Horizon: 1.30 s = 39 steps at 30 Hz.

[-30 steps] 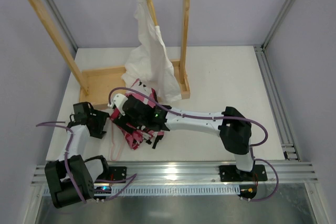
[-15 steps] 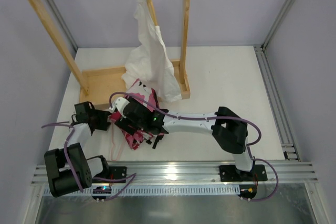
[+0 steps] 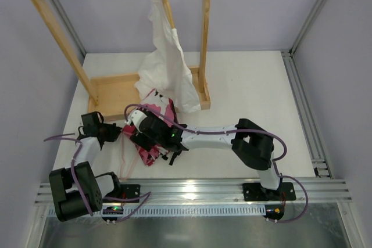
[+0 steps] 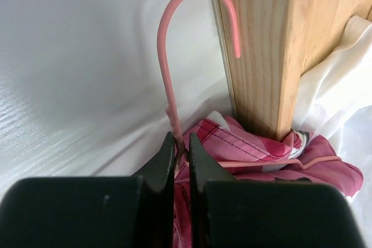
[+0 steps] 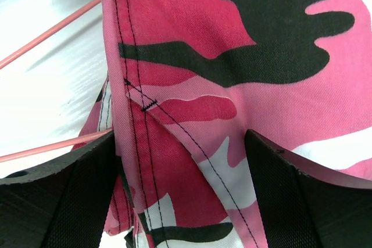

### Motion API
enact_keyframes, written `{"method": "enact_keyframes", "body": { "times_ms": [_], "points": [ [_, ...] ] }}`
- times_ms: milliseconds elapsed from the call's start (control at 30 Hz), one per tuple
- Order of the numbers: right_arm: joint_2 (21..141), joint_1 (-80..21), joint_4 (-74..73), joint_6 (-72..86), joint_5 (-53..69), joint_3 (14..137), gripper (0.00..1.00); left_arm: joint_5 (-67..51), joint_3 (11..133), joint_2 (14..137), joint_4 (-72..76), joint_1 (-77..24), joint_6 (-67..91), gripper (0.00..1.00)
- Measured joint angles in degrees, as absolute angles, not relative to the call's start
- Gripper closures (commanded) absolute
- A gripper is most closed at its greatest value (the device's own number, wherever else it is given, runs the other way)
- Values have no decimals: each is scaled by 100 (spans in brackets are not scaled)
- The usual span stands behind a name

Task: Place the trousers on the hanger
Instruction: Hang the hanger with trousers onto the clothesline

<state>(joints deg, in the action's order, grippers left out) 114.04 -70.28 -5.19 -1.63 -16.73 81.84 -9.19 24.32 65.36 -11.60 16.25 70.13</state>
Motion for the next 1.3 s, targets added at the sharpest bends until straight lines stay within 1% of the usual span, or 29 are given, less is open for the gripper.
{"method": "enact_keyframes", "body": {
  "times_ms": [167, 200, 267, 400, 433, 500, 533, 567, 667, 800, 967, 1100, 1300],
  "points": [
    [11402, -7028, -405, -137, -1702, 8095, 13, -810, 2440, 6340, -1256, 1625, 6888, 100],
    [11393, -7028, -373, -134, -1702, 8068, 16, -794, 2449, 6276, -1284, 1625, 6849, 99],
    [11371, -7028, -346, -128, -1702, 8027, 19, -760, 2526, 6165, -1424, 1621, 6742, 99],
    [11295, -7037, -336, -113, -1704, 7968, 28, -523, 2963, 5900, -1903, 1448, 6479, 99],
    [11286, -7046, -336, -108, -1704, 7964, 38, -480, 3105, 5824, -1949, 1374, 6407, 100],
    [11284, -7078, -318, -106, -1739, 7964, 52, -408, 3428, 5653, -1975, 1179, 6272, 100],
    [11284, -7100, -314, -93, -1763, 7964, 68, -401, 3566, 5575, -1973, 1072, 6230, 100],
    [11284, -7126, -305, -119, -1791, 7964, 77, -395, 3653, 5516, -1973, 980, 6195, 100],
    [11284, -7205, -309, -82, -1938, 7964, 96, -301, 3732, 5452, -1999, 738, 6110, 100],
    [11205, -7266, -320, -14, -2134, 7896, 96, -58, 3760, 5463, -2283, 530, 6104, 99],
    [10663, -7391, -132, 80, -2200, 7325, 96, 167, 3820, 5465, -2392, 375, 6112, 100],
    [10304, -7526, 10, 198, -2217, 6960, 96, 239, 3765, 5557, -2174, 272, 6132, 100],
    [10235, -7756, 178, 432, -2274, 6733, 96, 294, 3618, 5662, -1951, 198, 6195, 100]
  ]
}}
